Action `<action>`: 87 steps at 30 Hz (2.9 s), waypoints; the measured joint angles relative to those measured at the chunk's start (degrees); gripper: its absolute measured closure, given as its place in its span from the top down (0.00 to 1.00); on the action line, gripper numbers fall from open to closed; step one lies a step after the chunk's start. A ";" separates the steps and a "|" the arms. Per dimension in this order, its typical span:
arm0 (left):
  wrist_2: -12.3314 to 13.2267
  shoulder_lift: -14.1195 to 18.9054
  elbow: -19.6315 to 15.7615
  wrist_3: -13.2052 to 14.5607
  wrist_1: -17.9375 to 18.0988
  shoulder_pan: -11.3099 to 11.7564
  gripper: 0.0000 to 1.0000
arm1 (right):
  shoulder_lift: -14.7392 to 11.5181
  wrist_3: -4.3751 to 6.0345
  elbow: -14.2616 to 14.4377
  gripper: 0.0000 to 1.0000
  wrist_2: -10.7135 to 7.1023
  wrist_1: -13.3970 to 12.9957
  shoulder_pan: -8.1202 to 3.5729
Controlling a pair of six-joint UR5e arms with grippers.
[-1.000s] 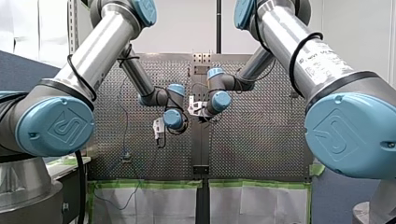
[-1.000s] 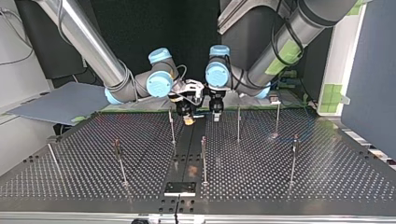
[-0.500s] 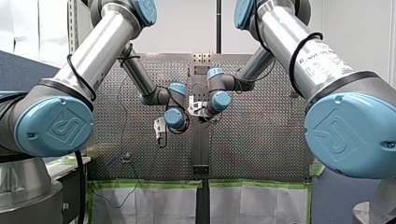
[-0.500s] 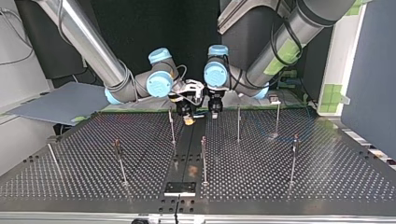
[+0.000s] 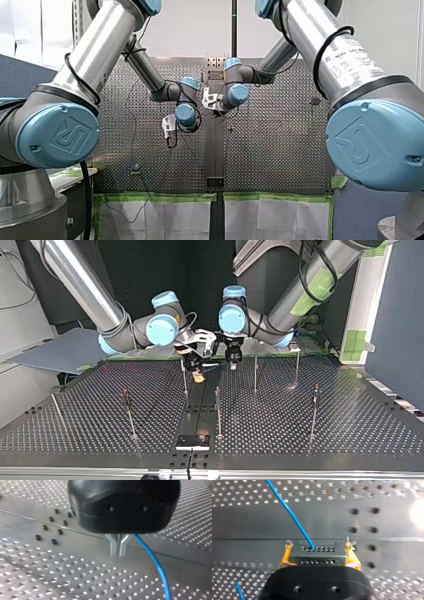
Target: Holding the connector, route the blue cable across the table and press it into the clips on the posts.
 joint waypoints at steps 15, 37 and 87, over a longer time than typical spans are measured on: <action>-0.97 7.38 -2.40 -0.15 -0.84 -0.20 0.00 | -7.63 1.54 1.99 0.00 -0.07 4.03 -0.34; -2.18 18.61 -3.27 0.15 -4.26 -0.89 0.00 | -16.30 1.89 3.46 0.00 -0.36 5.89 0.62; 7.72 18.14 0.44 0.18 4.01 3.96 0.00 | -14.84 3.77 1.08 0.00 -7.53 5.18 -3.34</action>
